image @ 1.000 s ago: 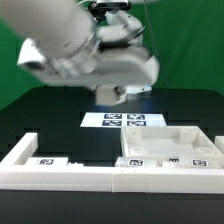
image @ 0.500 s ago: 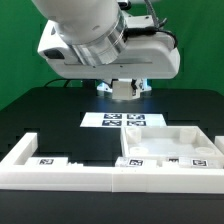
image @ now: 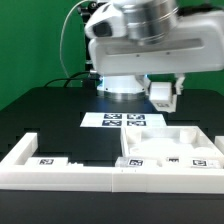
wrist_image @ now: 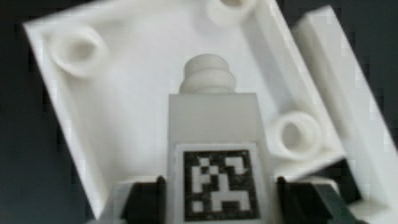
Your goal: Assemble one leg
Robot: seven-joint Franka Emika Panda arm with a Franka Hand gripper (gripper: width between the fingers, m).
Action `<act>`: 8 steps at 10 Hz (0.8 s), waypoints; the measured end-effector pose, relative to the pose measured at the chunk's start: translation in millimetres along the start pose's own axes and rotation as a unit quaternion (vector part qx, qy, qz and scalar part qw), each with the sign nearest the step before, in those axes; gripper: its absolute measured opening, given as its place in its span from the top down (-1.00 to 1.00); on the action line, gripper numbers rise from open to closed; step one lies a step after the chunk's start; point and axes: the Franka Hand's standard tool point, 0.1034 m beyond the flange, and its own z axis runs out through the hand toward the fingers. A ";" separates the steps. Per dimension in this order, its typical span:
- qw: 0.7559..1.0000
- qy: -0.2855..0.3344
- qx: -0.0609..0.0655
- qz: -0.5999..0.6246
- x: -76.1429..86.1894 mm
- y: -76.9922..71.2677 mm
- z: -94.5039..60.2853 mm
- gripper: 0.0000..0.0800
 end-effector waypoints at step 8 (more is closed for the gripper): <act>0.942 0.320 0.005 -0.103 9.4 -66.6 3.2 0.28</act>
Offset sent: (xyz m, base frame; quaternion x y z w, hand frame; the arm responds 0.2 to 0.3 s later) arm 0.0129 0.0242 0.0057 -0.0421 0.2484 -0.1230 0.9599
